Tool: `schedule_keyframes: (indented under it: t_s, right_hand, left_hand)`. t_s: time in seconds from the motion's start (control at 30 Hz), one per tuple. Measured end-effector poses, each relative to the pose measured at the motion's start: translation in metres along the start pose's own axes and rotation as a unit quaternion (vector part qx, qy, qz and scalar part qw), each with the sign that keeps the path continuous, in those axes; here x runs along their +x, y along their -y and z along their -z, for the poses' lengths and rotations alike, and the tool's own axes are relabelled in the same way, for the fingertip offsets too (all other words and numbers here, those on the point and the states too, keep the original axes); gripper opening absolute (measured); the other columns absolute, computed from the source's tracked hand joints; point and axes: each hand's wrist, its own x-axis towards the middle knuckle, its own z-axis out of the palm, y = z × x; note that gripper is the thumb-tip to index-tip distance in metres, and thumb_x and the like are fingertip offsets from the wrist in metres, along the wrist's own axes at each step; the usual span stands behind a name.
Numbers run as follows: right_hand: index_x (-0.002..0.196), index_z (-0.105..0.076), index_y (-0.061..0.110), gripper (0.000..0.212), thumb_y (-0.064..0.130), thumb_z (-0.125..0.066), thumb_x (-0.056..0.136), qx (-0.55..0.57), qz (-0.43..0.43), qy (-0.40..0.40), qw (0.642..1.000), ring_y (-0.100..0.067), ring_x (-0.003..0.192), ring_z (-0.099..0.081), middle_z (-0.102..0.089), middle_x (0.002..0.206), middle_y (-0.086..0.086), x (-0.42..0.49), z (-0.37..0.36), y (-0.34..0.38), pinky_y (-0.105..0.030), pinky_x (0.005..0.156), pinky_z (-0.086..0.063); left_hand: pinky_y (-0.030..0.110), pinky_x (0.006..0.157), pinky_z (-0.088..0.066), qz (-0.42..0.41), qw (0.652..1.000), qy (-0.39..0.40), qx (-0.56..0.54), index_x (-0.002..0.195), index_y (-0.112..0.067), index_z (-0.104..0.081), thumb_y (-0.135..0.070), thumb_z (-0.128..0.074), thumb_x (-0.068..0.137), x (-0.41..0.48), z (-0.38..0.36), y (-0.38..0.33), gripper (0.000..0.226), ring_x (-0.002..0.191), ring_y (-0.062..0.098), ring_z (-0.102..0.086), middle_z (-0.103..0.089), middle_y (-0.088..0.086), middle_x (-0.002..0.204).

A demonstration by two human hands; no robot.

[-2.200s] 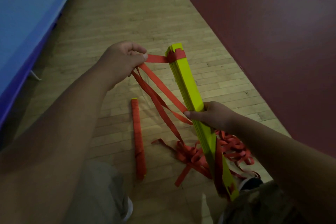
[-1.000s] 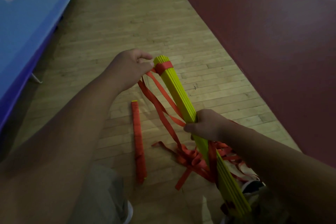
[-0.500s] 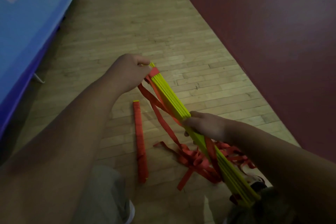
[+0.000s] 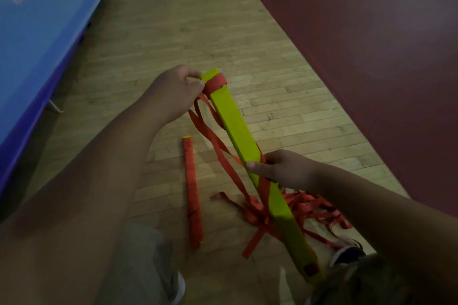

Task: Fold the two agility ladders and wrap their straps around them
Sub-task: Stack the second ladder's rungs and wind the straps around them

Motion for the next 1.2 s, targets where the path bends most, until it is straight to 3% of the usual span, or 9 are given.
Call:
schedule_keyframes:
  t_s: [0.2, 0.37, 0.5, 0.6, 0.7, 0.8, 0.97, 1.13, 1.2]
  right_hand:
    - [0.094, -0.075, 0.026, 0.05, 0.074, -0.06, 0.101, -0.06, 0.002, -0.052, 0.997, -0.015, 0.08, -0.074, -0.076, 0.084, 0.003, 0.0, -0.002, 0.004, -0.035, 0.073, -0.058]
    - [0.087, -0.068, 0.026, 0.052, 0.074, -0.052, 0.102, -0.247, 0.051, -0.122, 0.96, -0.019, 0.078, -0.067, -0.066, 0.088, 0.001, -0.002, -0.002, 0.007, -0.043, 0.073, -0.061]
    - [0.085, -0.065, 0.029, 0.046, 0.071, -0.054, 0.102, -0.28, 0.06, -0.134, 0.949, -0.015, 0.078, -0.062, -0.06, 0.09, 0.004, -0.002, -0.005, 0.009, -0.038, 0.069, -0.056]
    - [0.081, -0.065, 0.031, 0.039, 0.065, -0.061, 0.099, -0.244, 0.077, -0.153, 0.955, -0.013, 0.078, -0.06, -0.057, 0.091, 0.005, -0.002, -0.007, 0.008, -0.033, 0.064, -0.05]
    - [0.081, -0.061, 0.028, 0.032, 0.054, -0.069, 0.097, -0.162, 0.083, -0.16, 0.97, -0.02, 0.086, -0.061, -0.055, 0.097, 0.003, -0.002, -0.005, 0.008, -0.031, 0.066, -0.044]
    - [0.1, -0.064, 0.024, 0.029, 0.05, -0.074, 0.095, -0.09, 0.047, -0.118, 0.988, -0.022, 0.091, -0.066, -0.065, 0.1, 0.0, -0.002, 0.001, 0.012, -0.033, 0.069, -0.047]
    - [0.108, -0.078, 0.032, 0.024, 0.054, -0.071, 0.1, 0.017, 0.049, 0.023, 0.998, -0.008, 0.11, -0.072, -0.082, 0.108, 0.013, -0.006, 0.009, 0.012, -0.043, 0.107, -0.051]
    - [0.119, -0.076, 0.021, 0.024, 0.04, -0.071, 0.105, 0.145, 0.071, 0.075, 0.984, -0.028, 0.112, -0.078, -0.082, 0.113, -0.008, -0.016, 0.016, 0.013, -0.05, 0.102, -0.058]
    - [0.12, -0.073, 0.013, 0.024, 0.032, -0.074, 0.105, 0.195, 0.066, 0.083, 0.975, -0.035, 0.108, -0.08, -0.08, 0.114, -0.017, -0.02, 0.014, 0.015, -0.052, 0.096, -0.063]
  left_hand:
    - [0.03, 0.065, -0.044, 0.01, 0.999, 0.003, 0.051, 0.099, -0.026, -0.076, -0.072, -0.049, 0.105, -0.01, 0.002, -0.008, 0.054, 0.068, 0.013, -0.068, -0.073, -0.002, 0.079]
    - [0.03, 0.064, -0.04, 0.042, 0.996, -0.009, 0.079, 0.087, -0.021, -0.076, -0.082, -0.054, 0.096, -0.008, 0.0, -0.008, 0.065, 0.076, 0.014, -0.063, -0.069, -0.001, 0.081]
    - [0.035, 0.068, -0.045, 0.062, 0.994, -0.011, 0.091, 0.088, -0.009, -0.077, -0.087, -0.061, 0.087, -0.002, -0.003, -0.002, 0.08, 0.075, 0.025, -0.067, -0.07, 0.011, 0.078]
    - [0.036, 0.071, -0.048, 0.068, 0.997, 0.009, 0.04, 0.084, -0.013, -0.079, -0.086, -0.067, 0.084, 0.002, 0.0, 0.003, 0.073, 0.061, 0.022, -0.058, -0.064, 0.004, 0.067]
    - [0.038, 0.07, -0.05, 0.046, 0.998, 0.034, -0.034, 0.09, -0.017, -0.082, -0.082, -0.069, 0.083, 0.005, 0.004, 0.008, 0.067, 0.066, 0.022, -0.057, -0.064, 0.007, 0.073]
    - [0.038, 0.069, -0.05, 0.024, 0.995, 0.051, -0.079, 0.1, -0.024, -0.085, -0.07, -0.069, 0.093, 0.007, 0.007, 0.012, 0.049, 0.073, 0.019, -0.057, -0.066, 0.006, 0.081]
    - [0.032, 0.062, -0.043, -0.009, 0.99, 0.082, -0.113, 0.111, -0.011, -0.081, -0.045, -0.065, 0.108, 0.007, 0.008, 0.018, 0.038, 0.074, 0.022, -0.048, -0.056, 0.012, 0.085]
    - [0.027, 0.057, -0.047, -0.034, 0.99, 0.078, -0.114, 0.099, -0.028, -0.079, -0.044, -0.062, 0.11, 0.005, 0.013, 0.017, 0.026, 0.065, 0.007, -0.057, -0.068, -0.003, 0.076]
    - [0.031, 0.059, -0.047, -0.022, 0.993, 0.075, -0.091, 0.098, -0.029, -0.081, -0.053, -0.062, 0.108, 0.005, 0.015, 0.019, 0.033, 0.067, 0.011, -0.061, -0.075, 0.004, 0.081]
